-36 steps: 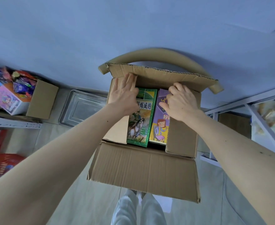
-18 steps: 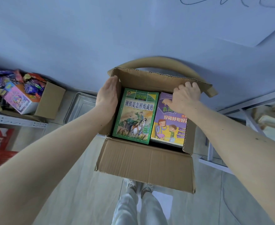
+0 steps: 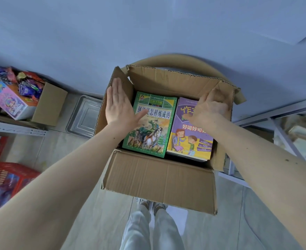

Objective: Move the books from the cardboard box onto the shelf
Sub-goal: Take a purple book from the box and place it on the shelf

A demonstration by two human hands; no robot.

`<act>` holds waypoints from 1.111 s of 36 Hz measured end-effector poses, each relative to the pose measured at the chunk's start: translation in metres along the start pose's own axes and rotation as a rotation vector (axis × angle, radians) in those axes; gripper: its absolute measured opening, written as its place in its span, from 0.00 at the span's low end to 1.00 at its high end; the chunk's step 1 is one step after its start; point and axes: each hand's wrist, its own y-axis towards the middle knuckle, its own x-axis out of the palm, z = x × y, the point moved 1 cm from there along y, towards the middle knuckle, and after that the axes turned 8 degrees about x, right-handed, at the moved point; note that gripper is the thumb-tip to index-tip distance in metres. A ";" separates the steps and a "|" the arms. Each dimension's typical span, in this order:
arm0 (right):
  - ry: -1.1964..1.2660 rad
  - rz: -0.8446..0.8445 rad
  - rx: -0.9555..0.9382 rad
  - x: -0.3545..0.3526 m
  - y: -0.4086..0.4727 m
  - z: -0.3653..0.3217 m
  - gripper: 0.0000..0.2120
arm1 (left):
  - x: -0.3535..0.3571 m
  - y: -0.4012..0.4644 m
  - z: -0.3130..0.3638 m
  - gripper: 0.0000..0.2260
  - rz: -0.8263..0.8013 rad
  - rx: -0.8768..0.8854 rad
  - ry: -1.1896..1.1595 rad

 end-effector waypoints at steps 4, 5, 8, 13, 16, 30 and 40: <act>0.021 0.026 -0.047 0.018 0.003 0.011 0.53 | 0.016 0.000 -0.020 0.52 0.059 0.111 -0.022; 0.021 0.023 -0.062 0.023 0.003 0.014 0.53 | 0.019 0.001 -0.025 0.52 0.057 0.127 -0.005; 0.056 0.023 -0.112 0.039 0.005 0.020 0.53 | 0.024 0.004 -0.034 0.53 0.045 0.164 0.011; 0.141 0.060 -0.168 0.055 0.007 0.027 0.56 | 0.022 0.003 -0.021 0.53 0.071 0.164 -0.011; 0.158 0.048 -0.189 0.058 0.008 0.027 0.56 | 0.020 0.002 -0.002 0.51 0.073 0.228 -0.027; 0.200 -0.012 -0.229 0.065 0.033 0.027 0.55 | 0.035 0.011 0.045 0.38 -0.104 0.466 -0.391; 0.158 0.038 -0.304 0.062 0.067 0.017 0.51 | 0.065 -0.015 0.109 0.54 -0.262 0.626 -0.353</act>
